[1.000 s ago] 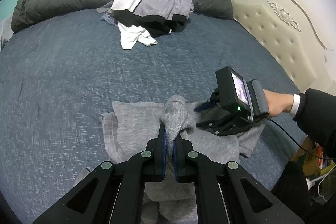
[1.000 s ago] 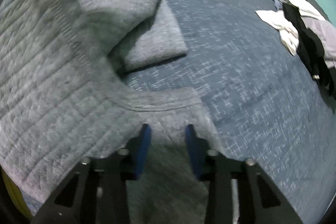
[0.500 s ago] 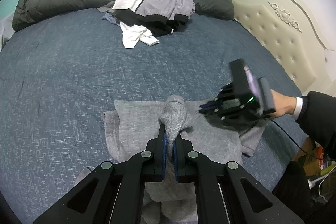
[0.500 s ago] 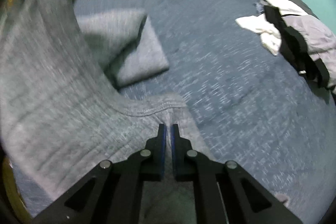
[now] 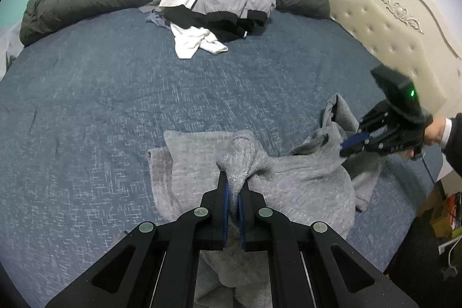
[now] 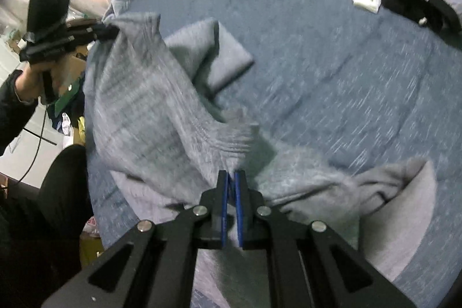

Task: Fold clothes
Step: 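Grasp the hoodie collar edge with the right tool while the left tool holds the sleeve, then lift the hoodie up with both tools, holding collar and sleeve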

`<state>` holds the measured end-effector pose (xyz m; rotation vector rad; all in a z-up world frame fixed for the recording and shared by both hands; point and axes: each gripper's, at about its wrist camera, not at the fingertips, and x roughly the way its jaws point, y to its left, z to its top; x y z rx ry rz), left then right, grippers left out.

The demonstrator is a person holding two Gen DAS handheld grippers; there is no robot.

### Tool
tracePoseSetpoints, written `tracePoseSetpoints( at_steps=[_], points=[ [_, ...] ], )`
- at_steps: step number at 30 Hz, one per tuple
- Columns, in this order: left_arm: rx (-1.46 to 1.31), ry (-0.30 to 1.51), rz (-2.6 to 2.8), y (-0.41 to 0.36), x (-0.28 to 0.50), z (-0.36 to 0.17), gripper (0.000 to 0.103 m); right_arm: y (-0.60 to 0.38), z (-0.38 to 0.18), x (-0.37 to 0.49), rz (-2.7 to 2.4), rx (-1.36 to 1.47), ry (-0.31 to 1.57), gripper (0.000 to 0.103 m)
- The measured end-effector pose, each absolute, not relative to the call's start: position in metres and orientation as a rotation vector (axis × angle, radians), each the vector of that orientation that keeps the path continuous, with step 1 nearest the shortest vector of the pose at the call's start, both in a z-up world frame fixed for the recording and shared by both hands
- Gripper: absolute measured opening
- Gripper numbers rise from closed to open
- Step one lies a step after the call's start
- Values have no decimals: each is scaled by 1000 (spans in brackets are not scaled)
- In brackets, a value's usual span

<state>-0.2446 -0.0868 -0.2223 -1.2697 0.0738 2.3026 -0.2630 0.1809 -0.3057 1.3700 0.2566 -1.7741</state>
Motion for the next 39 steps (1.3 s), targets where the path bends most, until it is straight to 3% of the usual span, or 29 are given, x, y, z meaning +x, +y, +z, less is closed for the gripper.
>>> tracePoseSetpoints(
  at_steps=[3,5,7,16,17,19,20,22,32,39],
  points=[
    [-1266,97,2299,-85,-242,-221,5,172,-308,-263,-1806,1359,275,13],
    [-1257,119,2297,-84,-240,-220,5,166,-306,-261,-1840,1333,304,35],
    [-1248,133,2296,-82,-239,-218,5,163,-304,-265,-1865,1333,296,42],
    [-1230,113,2291,-84,-236,-216,5,140,-318,-270,-1857,1355,392,45],
    [-1230,110,2292,-85,-236,-216,5,138,-320,-269,-1855,1345,412,44],
    [-1232,105,2292,-87,-236,-217,5,134,-325,-268,-1857,1334,453,20],
    [-1234,105,2292,-87,-236,-217,5,134,-325,-268,-1866,1337,467,12],
    [-1239,99,2293,-88,-237,-218,5,137,-323,-269,-1888,1333,473,6],
    [-1245,56,2290,-94,-234,-215,5,165,-268,-262,-2021,1214,410,5],
    [-1197,99,2317,-90,-224,-181,5,195,-211,-258,-2143,1139,289,5]
  ],
)
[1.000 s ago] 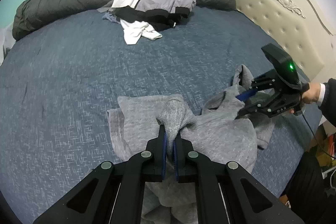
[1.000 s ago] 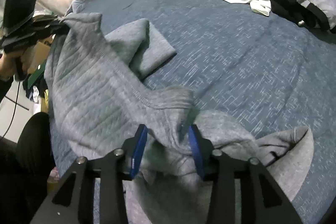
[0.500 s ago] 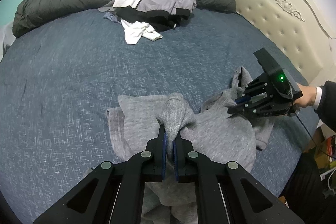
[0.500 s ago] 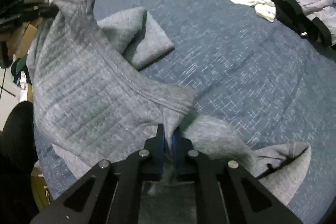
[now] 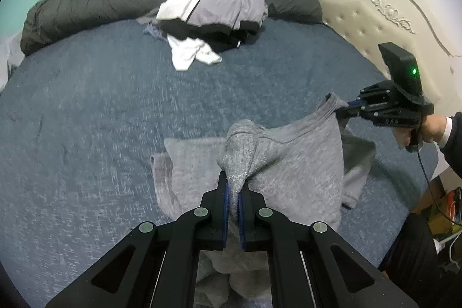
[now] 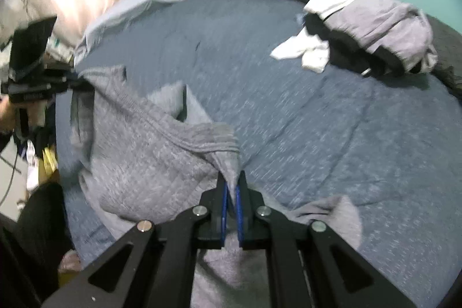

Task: Fold clothes
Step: 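Lift the hoodie up with both tools, holding collar and sleeve, then hold the hoodie hanging up between both tools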

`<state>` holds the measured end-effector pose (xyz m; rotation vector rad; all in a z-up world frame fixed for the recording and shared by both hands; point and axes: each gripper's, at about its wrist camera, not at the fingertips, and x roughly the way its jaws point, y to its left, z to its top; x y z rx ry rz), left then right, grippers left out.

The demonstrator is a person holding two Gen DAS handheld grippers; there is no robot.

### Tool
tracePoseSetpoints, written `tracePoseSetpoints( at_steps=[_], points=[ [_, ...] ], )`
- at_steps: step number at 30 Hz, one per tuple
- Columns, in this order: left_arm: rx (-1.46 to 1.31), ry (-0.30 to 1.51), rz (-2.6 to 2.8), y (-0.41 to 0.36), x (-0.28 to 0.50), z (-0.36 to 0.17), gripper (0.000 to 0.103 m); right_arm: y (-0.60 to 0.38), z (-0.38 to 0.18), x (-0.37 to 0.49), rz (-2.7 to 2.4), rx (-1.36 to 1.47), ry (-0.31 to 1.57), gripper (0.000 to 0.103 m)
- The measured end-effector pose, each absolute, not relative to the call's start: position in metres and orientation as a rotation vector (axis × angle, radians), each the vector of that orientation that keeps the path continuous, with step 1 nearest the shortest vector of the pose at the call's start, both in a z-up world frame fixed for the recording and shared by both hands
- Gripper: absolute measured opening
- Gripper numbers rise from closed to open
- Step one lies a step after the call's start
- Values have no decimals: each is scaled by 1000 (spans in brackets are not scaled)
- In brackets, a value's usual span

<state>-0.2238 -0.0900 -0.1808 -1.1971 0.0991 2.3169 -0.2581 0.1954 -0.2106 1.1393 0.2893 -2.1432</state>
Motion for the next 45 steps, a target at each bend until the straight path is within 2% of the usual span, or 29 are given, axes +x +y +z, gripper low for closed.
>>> tracePoseSetpoints(
  at_steps=[12,22,28,36,45],
  points=[
    [-957,131,2415,-78,-204,-50,5,218,-60,-216,-2340,897,262,4],
    [-699,181,2524,-80,-196,102,5,226,109,-179,-2520,623,334,4],
    [-555,176,2554,-77,-184,182,5,231,191,-153,-2601,490,390,4],
    [-458,199,2572,-69,-170,256,5,243,261,-121,-2682,371,404,4],
    [-408,237,2558,-57,-140,278,5,253,282,-85,-2700,330,421,4]
  ],
)
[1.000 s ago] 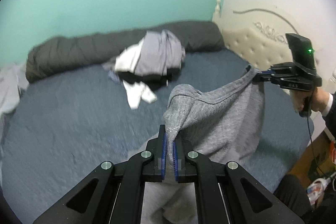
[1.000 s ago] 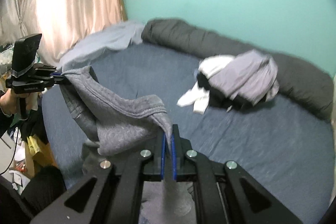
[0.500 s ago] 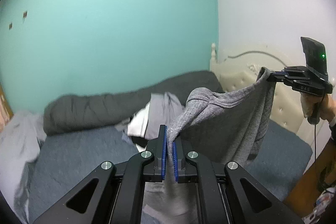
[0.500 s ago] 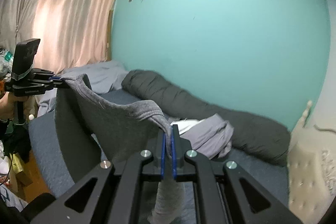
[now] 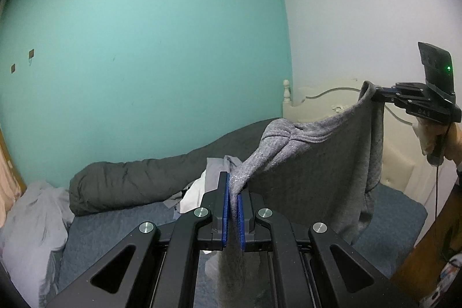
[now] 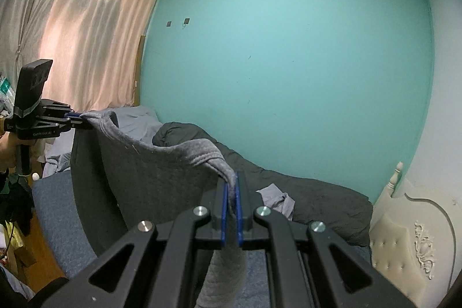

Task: Fold clothes
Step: 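Hold the hoodie hanging up between both tools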

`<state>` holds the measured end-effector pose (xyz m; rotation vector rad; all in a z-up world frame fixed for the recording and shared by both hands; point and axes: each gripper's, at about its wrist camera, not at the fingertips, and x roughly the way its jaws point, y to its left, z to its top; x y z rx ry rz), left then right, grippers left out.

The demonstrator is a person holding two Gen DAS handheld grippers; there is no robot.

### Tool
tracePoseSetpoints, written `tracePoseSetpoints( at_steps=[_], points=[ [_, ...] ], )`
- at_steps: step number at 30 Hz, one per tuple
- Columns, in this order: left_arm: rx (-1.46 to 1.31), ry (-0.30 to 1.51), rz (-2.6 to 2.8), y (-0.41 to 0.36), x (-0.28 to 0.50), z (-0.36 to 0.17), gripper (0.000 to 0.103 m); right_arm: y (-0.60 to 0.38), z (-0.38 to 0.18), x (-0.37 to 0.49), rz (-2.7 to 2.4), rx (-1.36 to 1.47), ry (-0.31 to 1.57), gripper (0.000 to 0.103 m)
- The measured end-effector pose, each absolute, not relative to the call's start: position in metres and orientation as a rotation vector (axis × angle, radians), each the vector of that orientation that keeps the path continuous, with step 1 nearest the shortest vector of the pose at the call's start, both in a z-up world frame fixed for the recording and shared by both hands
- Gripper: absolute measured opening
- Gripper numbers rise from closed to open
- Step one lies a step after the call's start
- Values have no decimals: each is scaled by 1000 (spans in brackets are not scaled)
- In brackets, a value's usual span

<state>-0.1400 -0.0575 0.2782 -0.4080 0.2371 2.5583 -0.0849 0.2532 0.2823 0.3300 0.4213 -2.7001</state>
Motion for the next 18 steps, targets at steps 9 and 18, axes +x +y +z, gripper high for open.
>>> tracePoseSetpoints(
  at_steps=[9,18],
  points=[
    [-419,244,2544,-55,-118,274,5,256,266,-56,-2688,384,405,4],
    [-440,281,2533,-56,-88,258,5,252,254,-25,-2675,423,375,4]
  ],
)
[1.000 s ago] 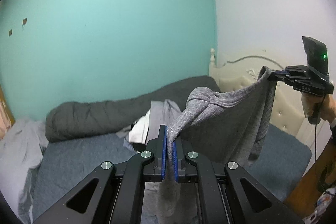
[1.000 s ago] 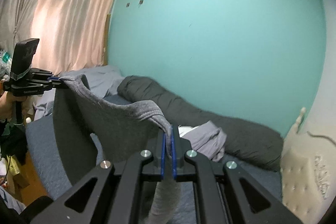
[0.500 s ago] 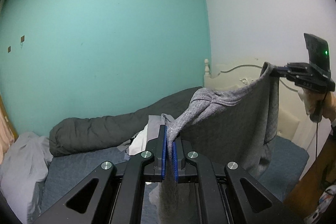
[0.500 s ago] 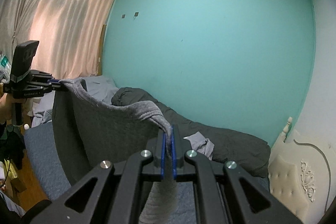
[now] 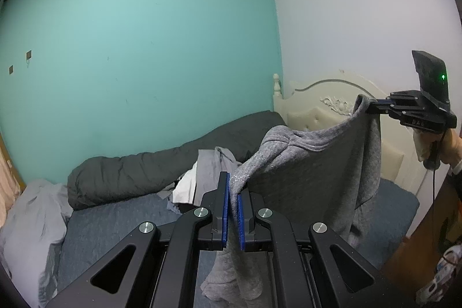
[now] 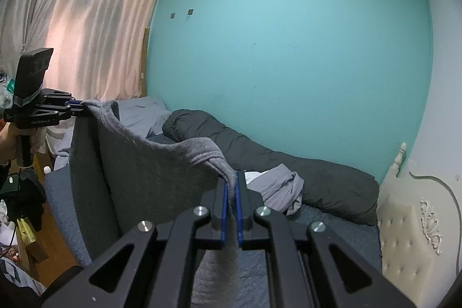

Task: Fold clothes
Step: 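Hold the hoodie hanging up between both tools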

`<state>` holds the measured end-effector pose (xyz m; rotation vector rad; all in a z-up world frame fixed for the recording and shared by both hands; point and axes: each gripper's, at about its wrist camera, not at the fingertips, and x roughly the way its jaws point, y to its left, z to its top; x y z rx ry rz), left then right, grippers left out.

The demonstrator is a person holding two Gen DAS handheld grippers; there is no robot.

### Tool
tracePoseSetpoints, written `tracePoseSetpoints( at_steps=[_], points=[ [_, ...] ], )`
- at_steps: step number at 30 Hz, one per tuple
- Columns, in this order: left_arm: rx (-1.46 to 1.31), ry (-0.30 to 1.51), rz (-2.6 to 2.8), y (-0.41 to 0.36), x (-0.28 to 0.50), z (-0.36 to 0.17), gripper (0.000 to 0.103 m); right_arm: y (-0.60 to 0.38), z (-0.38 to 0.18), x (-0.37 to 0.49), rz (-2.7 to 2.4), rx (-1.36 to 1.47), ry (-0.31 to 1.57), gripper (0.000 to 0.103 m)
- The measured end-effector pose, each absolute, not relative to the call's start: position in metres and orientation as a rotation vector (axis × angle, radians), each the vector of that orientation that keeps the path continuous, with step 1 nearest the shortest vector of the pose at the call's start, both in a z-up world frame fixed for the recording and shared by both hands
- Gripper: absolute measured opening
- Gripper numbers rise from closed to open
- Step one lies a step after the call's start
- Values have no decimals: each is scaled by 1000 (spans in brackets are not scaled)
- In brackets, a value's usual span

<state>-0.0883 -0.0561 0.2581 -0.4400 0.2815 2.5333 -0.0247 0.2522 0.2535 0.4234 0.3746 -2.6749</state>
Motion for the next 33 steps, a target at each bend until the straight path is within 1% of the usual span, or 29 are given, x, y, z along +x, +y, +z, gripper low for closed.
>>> tracePoseSetpoints(
  at_steps=[8,15,21,27,33],
  points=[
    [-422,316,2528,-61,-55,256,5,247,257,3,-2661,417,365,4],
    [-360,328,2539,-63,-33,279,5,239,279,25,-2675,364,379,4],
    [-328,301,2540,-70,-23,291,5,236,293,41,-2687,330,393,4],
    [-342,293,2542,-70,-13,287,5,232,285,38,-2691,365,388,4],
    [-407,279,2541,-72,-27,265,5,228,258,17,-2675,447,369,4]
  ],
)
